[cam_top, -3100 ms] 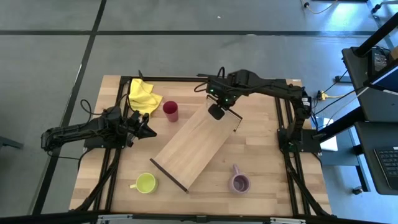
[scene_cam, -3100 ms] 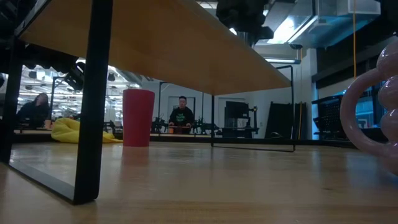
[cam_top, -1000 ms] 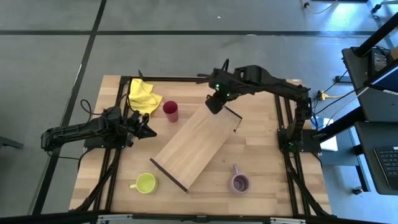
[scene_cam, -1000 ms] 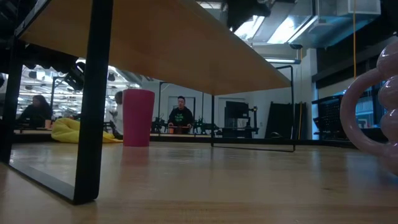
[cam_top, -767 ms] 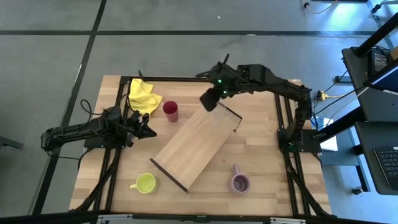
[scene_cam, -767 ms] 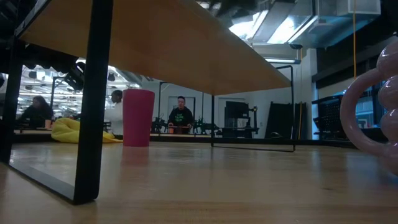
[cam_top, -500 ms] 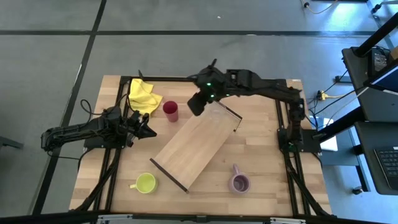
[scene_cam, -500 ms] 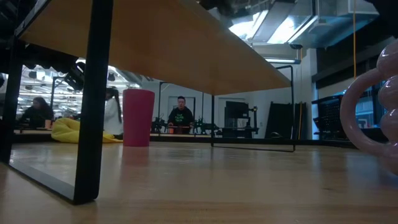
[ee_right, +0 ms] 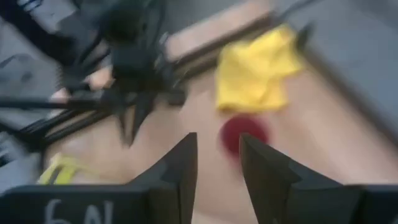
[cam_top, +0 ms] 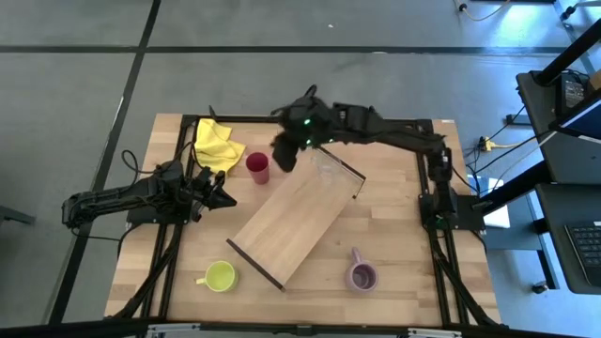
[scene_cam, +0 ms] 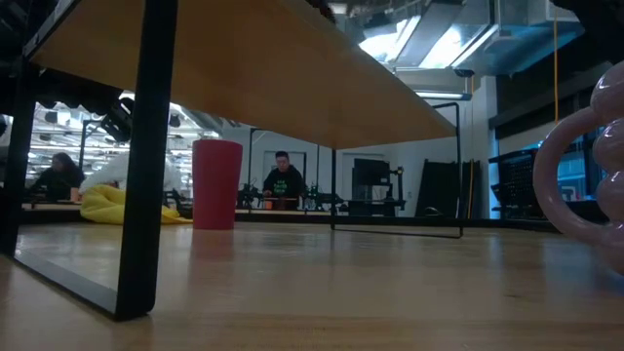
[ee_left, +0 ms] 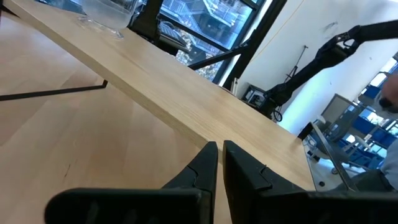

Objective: Stack small to large cups/mugs on shelf
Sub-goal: Put the yellow mug on the shelf

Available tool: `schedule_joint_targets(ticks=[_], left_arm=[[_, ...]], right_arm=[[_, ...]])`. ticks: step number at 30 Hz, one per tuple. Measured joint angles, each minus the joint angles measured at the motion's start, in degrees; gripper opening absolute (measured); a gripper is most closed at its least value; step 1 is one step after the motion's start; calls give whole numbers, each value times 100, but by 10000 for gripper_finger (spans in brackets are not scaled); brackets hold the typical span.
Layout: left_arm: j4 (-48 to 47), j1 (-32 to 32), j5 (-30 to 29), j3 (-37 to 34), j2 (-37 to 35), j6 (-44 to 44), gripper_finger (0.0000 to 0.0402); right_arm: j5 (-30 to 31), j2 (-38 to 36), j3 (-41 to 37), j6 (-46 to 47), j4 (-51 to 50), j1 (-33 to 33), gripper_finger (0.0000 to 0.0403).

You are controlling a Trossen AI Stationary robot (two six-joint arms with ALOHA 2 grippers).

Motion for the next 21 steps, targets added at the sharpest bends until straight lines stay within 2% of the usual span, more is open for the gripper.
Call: schedule_joint_targets(ticks=[5,9,21], left_arm=[[-1,-2,2,0,0,1,19],[6,-3,-109,0,1,-1,19],[368,0,-2578,0,0,-1,19]], right_arm=[[1188,-319,428,-748,157,2,120],[1481,-669,322,-787,91,-51,120],[2434,-1367,330,-418,-781,25,120]])
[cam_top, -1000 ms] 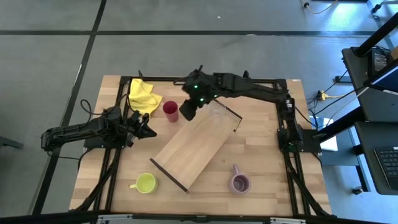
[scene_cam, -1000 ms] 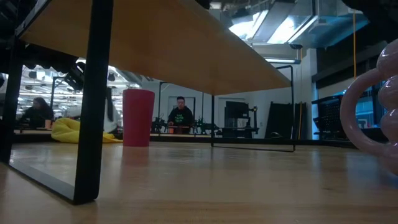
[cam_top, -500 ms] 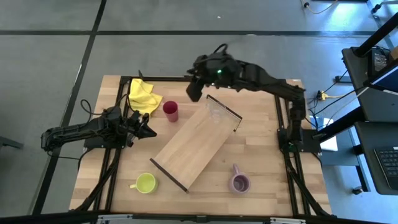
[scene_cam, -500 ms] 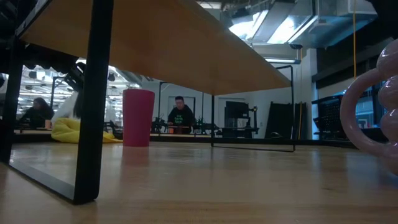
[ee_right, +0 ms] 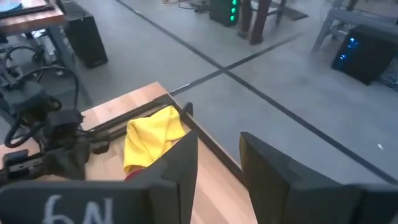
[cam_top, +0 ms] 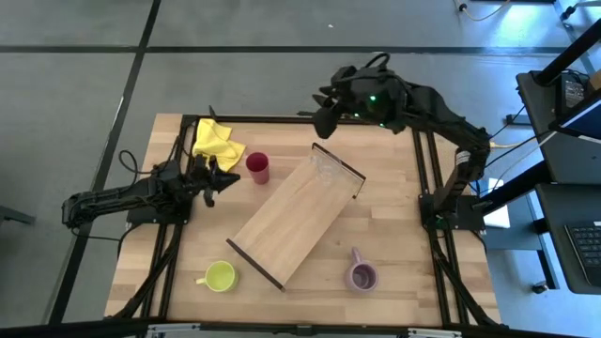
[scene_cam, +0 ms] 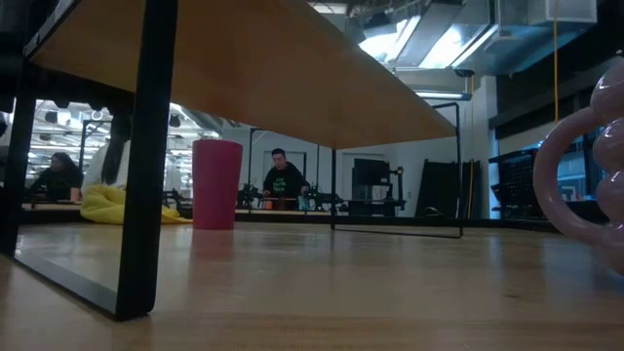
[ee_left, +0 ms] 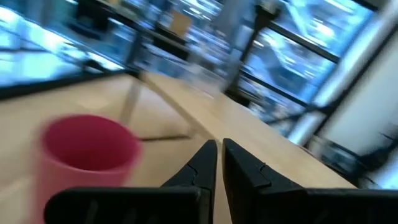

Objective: Stack small to large cups/mugs on shelf
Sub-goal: Put the yellow mug on the shelf

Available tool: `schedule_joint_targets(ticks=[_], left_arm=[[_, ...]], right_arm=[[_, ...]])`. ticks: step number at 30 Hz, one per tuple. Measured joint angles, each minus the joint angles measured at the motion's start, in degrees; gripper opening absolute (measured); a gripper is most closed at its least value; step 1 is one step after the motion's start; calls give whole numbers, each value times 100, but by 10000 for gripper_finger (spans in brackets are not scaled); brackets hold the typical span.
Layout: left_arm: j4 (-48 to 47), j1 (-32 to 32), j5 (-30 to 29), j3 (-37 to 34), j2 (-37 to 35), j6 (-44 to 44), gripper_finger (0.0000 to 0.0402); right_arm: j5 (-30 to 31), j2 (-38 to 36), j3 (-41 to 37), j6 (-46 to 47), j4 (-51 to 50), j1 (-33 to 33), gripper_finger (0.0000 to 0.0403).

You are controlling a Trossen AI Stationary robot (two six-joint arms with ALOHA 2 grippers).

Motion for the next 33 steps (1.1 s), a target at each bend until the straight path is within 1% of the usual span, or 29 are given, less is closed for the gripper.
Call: schedule_joint_targets(ticks=[3,7,10,12,15,18,22,25,27,29,31,33], left_arm=[[71,0,-501,0,2,-61,19],[318,0,-626,0,2,-309,19],[481,-2,-1032,0,0,-23,19],[710,0,-1265,-2,2,-36,19],[1462,0,-1302,10,0,-718,18],[1591,0,-1279,268,2,-767,15],[1197,0,-1518,862,7,-392,9],[1338,0,-1407,1314,26,-340,3],[1433,0,-1032,1650,27,-205,1],[1280,-4,-678,2060,79,-65,1],[534,-2,-394,2621,259,110,1],[-659,-2,-242,3194,602,365,1]], right_arm=[[14,-66,1,162,-212,60,120],[121,-87,1,364,-586,119,120],[316,-89,1,484,-828,154,120],[361,-89,1,593,-930,154,120],[365,-89,1,741,-1090,154,120],[365,-89,1,776,-1204,152,120],[365,-89,1,778,-1221,146,120],[403,-89,-2,761,-1229,126,120],[413,-89,-2,756,-1250,119,120],[413,-89,-2,756,-1299,89,120],[413,-89,-4,754,-1353,64,120],[413,-89,-4,752,-1356,26,120]])
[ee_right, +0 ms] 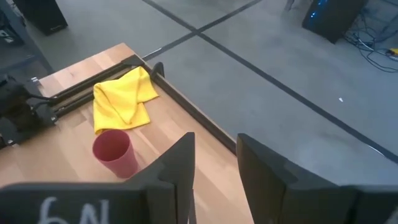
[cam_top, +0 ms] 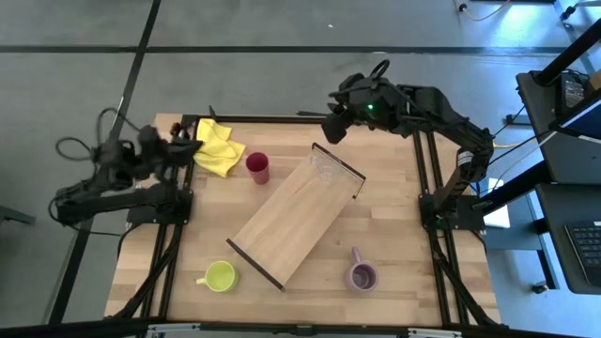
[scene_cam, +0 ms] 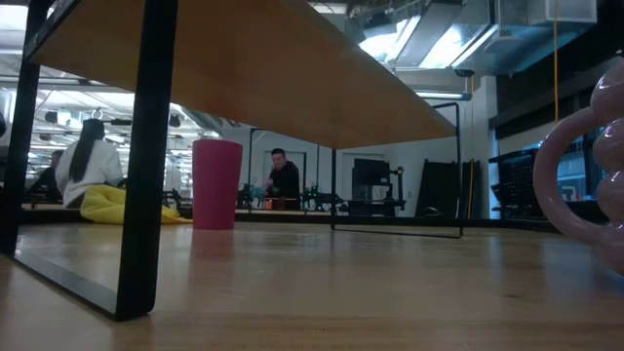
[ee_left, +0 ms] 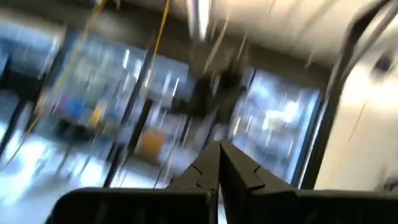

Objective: Stack small to large cups/mugs on shelf
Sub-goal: Put the yellow mug on the shelf

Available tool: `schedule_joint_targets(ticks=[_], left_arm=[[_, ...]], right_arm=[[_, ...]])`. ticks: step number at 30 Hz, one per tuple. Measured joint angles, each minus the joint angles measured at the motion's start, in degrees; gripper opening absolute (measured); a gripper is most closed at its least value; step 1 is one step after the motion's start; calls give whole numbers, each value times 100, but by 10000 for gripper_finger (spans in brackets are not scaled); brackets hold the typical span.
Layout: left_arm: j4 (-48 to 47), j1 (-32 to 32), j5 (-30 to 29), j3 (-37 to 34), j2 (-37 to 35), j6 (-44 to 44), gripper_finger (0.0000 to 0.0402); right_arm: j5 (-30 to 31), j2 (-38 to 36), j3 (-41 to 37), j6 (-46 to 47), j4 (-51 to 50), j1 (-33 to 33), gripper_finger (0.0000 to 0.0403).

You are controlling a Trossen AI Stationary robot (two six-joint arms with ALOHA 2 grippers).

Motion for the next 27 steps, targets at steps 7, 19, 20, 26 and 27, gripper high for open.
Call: schedule_joint_targets(ticks=[7,19,20,26,27], left_arm=[[-1232,0,307,1186,1420,828,1],[-1109,121,724,815,1570,782,1],[-885,161,721,724,1508,673,1],[711,304,716,-247,793,80,1],[696,304,717,-395,646,-102,1]], right_arm=[[0,0,0,-9,-21,-70,120],[-160,-23,-4,-533,154,363,120],[-160,-42,-4,-606,181,377,120],[-299,-211,-4,-752,195,391,120],[-297,-237,-4,-754,192,389,120]])
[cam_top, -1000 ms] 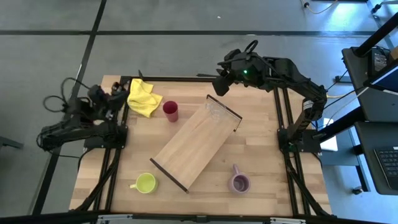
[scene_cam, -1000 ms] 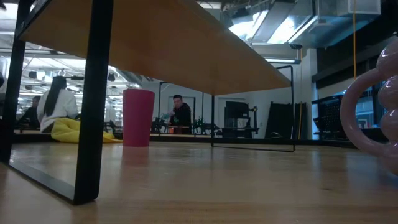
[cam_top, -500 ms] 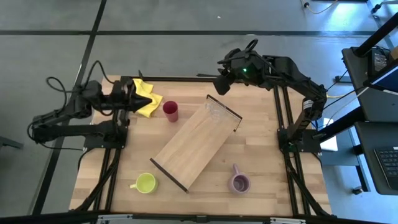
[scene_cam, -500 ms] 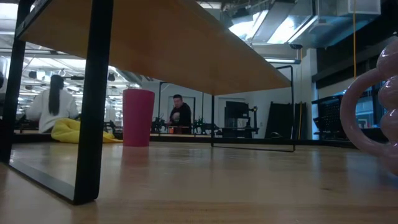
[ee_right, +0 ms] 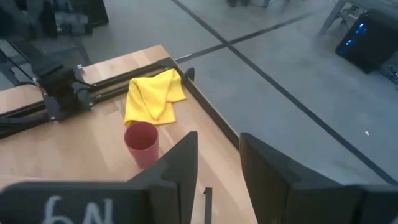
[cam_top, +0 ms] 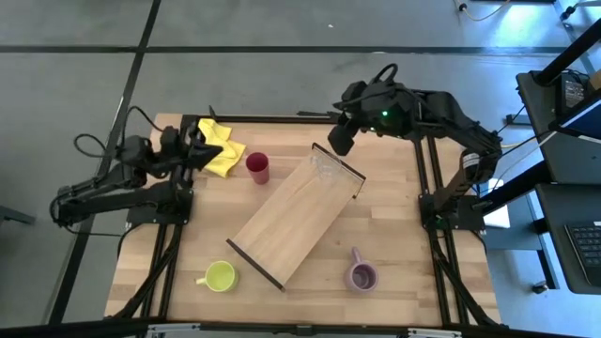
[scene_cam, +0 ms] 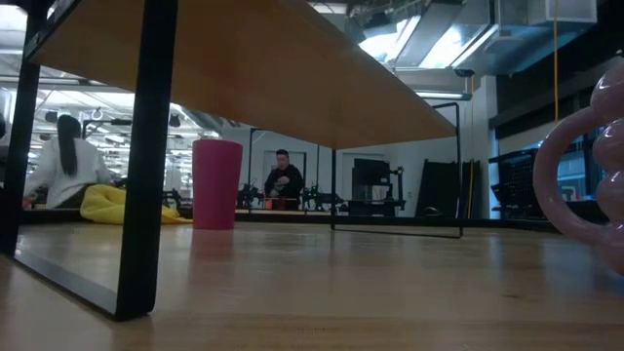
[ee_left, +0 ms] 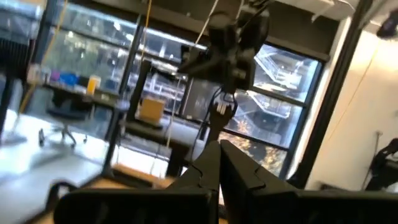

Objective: Stack small to large cups/mugs on shelf
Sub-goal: Put the yellow mug on the shelf

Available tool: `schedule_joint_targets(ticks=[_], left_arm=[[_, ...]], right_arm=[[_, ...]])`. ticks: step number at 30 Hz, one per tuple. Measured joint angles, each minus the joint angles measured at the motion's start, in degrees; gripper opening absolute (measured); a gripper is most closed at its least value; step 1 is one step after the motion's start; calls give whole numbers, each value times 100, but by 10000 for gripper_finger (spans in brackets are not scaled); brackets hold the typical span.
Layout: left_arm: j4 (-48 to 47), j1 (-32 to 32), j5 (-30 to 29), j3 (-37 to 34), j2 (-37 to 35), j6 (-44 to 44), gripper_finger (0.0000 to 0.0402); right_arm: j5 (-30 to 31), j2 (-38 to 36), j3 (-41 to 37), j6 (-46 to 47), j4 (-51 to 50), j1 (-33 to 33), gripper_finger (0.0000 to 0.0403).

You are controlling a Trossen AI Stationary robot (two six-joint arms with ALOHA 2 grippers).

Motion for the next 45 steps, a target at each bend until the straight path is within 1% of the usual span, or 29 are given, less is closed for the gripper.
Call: schedule_joint_targets(ticks=[2,4,6,8,10,14,16,18,19,21,26,28,31,32,33,35,38,40,43,45], left_arm=[[-93,-13,161,-244,-299,-536,1],[-108,-54,587,-311,-540,-1042,1],[-292,-105,1097,-220,-708,-1361,1],[-839,-141,1493,-11,-801,-1446,1],[-1794,-162,1658,277,-846,-1355,1],[-4464,-157,1673,891,-805,-1044,1],[-5619,-157,1849,1175,-667,-1035,1],[-6444,-158,2064,1434,-526,-1035,1],[-6652,-162,2111,1558,-468,-1035,2],[-6832,-157,2120,1789,-402,-1079,8],[-6750,-157,2145,2241,-383,-1503,39],[-6377,-160,2066,2418,-380,-1586,47],[-5231,-157,1788,2737,-329,-1616,47],[-5043,-157,1718,2891,-227,-1596,46],[-5089,-160,1692,3075,-91,-1475,46],[-5771,-157,1638,3518,252,-1013,46],[-7180,-160,1549,4170,897,-328,45],[-7947,-160,1547,4531,1386,96,45],[-8724,-160,1519,5010,1933,620,45],[-8855,-157,1517,5319,2146,794,45]], right_arm=[[0,-70,0,6,-6,-2,120],[0,-159,0,28,-15,-2,120],[0,-227,2,121,-24,-2,120],[0,-258,2,175,-90,0,120],[0,-281,2,208,-185,-2,120],[0,-291,2,366,-445,-1,120],[-2,-290,2,468,-548,-2,120],[-2,-290,2,516,-616,-1,120],[-2,-290,2,557,-619,-2,120],[-2,-290,2,592,-619,-2,120],[11,-290,2,605,-619,-17,120],[42,-290,2,605,-619,-17,120],[96,-290,2,612,-607,-17,120],[111,-290,2,615,-598,-17,120],[132,-290,2,633,-589,-17,120],[142,-290,2,745,-577,-17,120],[146,-290,2,845,-581,-17,120],[144,-290,2,921,-582,-19,120],[142,-290,2,922,-603,-17,120],[142,-290,2,920,-626,-19,120]])
